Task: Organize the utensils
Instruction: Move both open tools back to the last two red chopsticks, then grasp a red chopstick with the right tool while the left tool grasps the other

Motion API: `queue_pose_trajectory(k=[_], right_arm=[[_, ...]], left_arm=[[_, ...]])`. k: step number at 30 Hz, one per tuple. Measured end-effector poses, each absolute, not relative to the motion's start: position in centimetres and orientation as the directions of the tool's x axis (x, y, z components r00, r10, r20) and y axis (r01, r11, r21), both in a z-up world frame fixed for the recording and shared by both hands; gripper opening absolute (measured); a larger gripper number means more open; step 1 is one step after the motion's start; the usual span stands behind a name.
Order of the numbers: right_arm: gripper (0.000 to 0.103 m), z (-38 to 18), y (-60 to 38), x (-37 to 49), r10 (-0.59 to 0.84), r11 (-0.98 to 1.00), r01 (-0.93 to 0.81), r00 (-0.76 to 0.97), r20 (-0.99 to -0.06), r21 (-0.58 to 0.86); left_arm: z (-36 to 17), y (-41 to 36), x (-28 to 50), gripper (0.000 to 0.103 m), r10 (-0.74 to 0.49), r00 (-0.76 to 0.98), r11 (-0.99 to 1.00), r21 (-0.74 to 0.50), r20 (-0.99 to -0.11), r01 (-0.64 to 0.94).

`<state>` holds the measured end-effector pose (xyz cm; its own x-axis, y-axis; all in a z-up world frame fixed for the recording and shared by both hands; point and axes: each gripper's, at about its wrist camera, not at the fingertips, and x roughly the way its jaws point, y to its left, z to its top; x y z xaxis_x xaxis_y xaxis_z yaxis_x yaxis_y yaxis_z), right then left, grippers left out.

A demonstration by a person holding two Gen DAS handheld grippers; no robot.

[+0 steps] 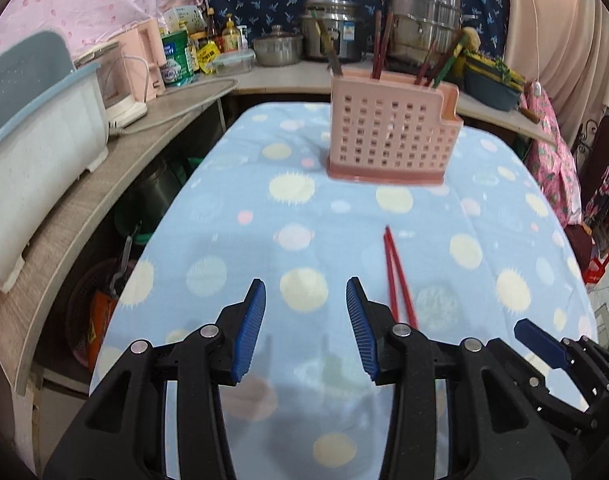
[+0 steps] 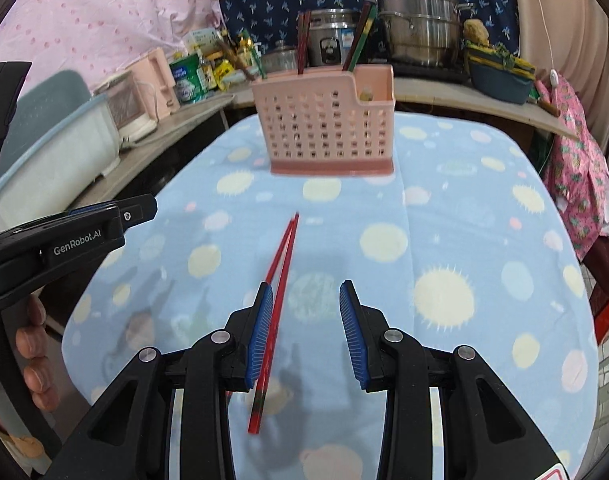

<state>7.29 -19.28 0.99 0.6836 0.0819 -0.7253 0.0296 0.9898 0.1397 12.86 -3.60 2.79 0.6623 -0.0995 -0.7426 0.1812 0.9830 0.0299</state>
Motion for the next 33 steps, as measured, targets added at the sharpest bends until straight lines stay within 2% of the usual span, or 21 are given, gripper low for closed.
queue_pose_trajectory(k=[9, 19, 21, 23, 31, 33], right_arm=[[0.034, -2.6, -17.8, 4.8, 0.102, 0.990, 0.016, 0.621, -0.777, 0.143], [0.034, -4.1, -15.8, 4.4, 0.129, 0.989, -0.021, 0.591, -0.796, 0.144], [0.033, -4.4, -15.6, 4.5, 0.129, 0.990, -0.027, 0.588, -0.799, 0.141], [0.031, -4.7, -15.4, 4.6, 0.130, 0.990, -0.029, 0.583, -0.802, 0.139], [0.016, -5.4, -15.2, 4.7, 0.121, 0.992, -0.033, 0.570, -0.813, 0.124], [0.013, -5.5, -15.3, 4.7, 0.117, 0.992, -0.030, 0.572, -0.812, 0.122]], left_arm=[[-1.0, -2.4, 10.0, 0.040, -0.072, 0.596, 0.982, 0.049, -0.800, 0.184], [-2.4, -2.0, 8.8, 0.040, -0.061, 0.568, 0.979, 0.062, -0.821, 0.195], [-2.6, -2.0, 8.7, 0.044, -0.061, 0.564, 0.979, 0.062, -0.823, 0.196], [-2.5, -2.0, 8.6, 0.049, -0.060, 0.567, 0.979, 0.063, -0.822, 0.195], [-2.8, -2.2, 8.4, 0.050, -0.067, 0.560, 0.977, 0.060, -0.826, 0.205], [-2.8, -2.3, 8.3, 0.053, -0.069, 0.560, 0.976, 0.060, -0.825, 0.208]])
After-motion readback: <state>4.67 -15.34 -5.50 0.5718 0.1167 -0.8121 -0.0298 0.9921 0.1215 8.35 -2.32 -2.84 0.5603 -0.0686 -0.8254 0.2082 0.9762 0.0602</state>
